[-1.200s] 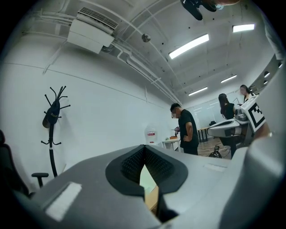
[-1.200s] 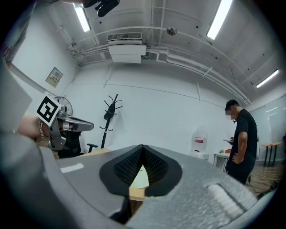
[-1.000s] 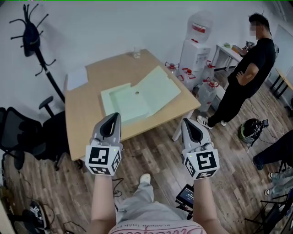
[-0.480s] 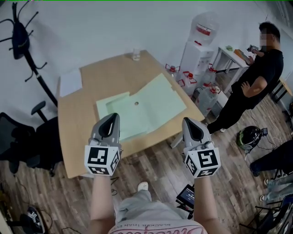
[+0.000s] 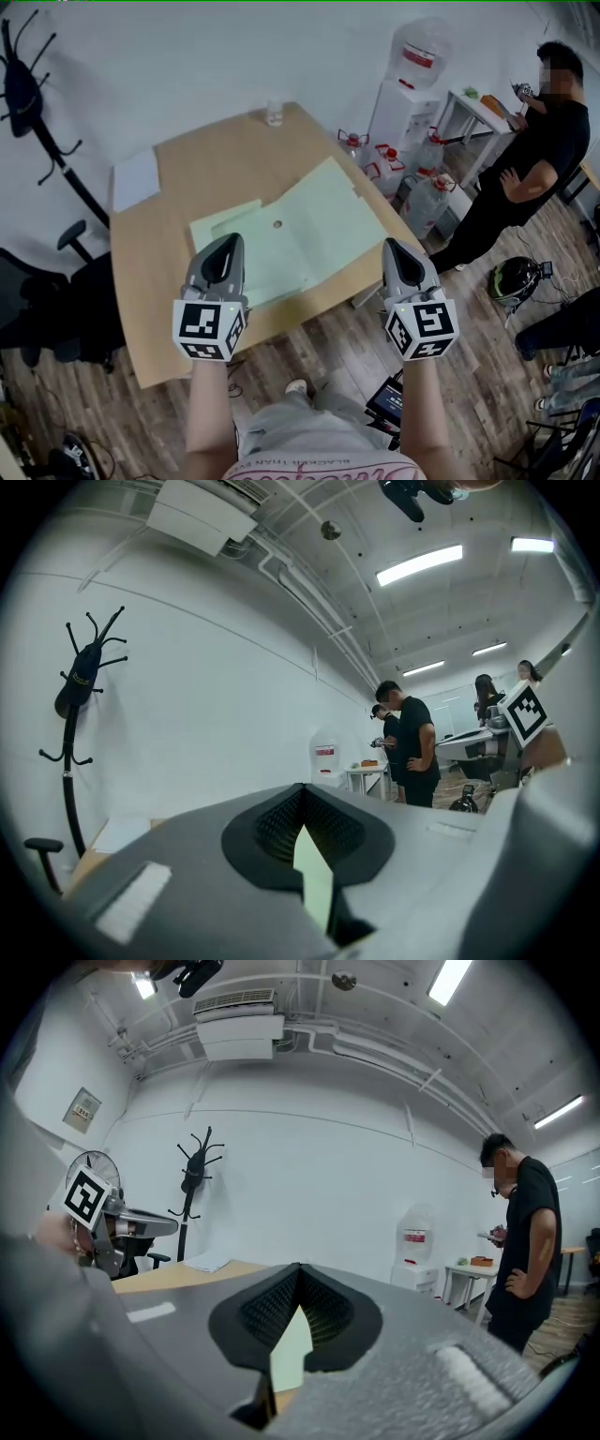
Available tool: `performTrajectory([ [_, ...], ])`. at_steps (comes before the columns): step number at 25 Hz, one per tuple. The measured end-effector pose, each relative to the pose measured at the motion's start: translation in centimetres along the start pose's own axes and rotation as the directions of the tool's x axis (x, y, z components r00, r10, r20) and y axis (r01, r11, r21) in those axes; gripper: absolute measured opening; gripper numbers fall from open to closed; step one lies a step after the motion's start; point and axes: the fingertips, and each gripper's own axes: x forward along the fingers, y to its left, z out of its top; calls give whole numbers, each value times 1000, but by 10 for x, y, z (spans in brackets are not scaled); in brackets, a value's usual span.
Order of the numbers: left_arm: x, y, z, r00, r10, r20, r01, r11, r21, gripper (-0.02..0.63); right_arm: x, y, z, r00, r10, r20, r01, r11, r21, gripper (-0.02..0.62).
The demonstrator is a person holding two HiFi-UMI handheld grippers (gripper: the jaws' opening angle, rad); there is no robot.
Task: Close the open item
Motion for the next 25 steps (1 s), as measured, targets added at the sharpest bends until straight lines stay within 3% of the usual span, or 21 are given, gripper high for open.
performTrajectory([
  [11,36,-4,-18,998,33,-46,-34,999,-20,12,29,-56,-32,998,-17,-59,21,998,53,2],
  [25,89,-4,-33,983,162,-83,-165,986,-30,12,101,-124,-69,988,87,-127,-76,993,91,2],
])
